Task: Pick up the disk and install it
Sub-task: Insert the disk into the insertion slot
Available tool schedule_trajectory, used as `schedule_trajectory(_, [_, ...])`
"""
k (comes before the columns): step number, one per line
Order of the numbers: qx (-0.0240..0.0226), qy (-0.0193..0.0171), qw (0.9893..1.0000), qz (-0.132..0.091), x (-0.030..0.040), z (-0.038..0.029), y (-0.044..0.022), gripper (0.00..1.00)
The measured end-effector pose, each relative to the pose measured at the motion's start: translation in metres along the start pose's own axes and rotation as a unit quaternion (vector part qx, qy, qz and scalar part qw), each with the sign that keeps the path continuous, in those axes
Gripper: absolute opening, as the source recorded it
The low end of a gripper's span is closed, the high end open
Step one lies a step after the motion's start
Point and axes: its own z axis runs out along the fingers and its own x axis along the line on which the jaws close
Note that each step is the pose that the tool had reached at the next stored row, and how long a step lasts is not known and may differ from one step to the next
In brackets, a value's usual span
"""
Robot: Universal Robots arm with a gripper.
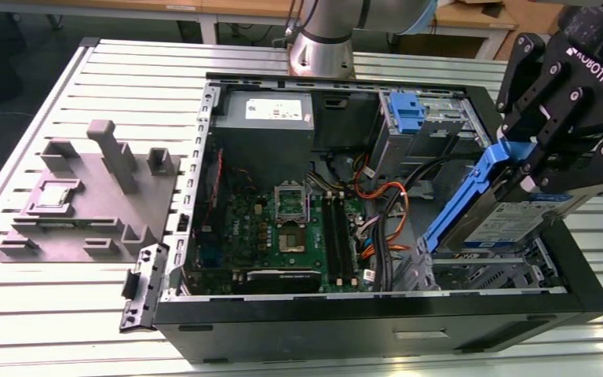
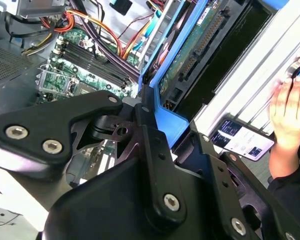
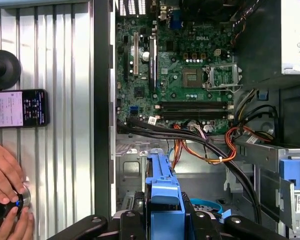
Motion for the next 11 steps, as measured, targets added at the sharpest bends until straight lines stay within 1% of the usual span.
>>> schedule_trajectory(3, [0.0,-0.0001,1.0,0.0,0.0001,0.0021,-0.0013,0.36])
schedule_trajectory(11, [0.0,-0.0001,1.0,0.0,0.0002,0.0061,-0.0023,0.36])
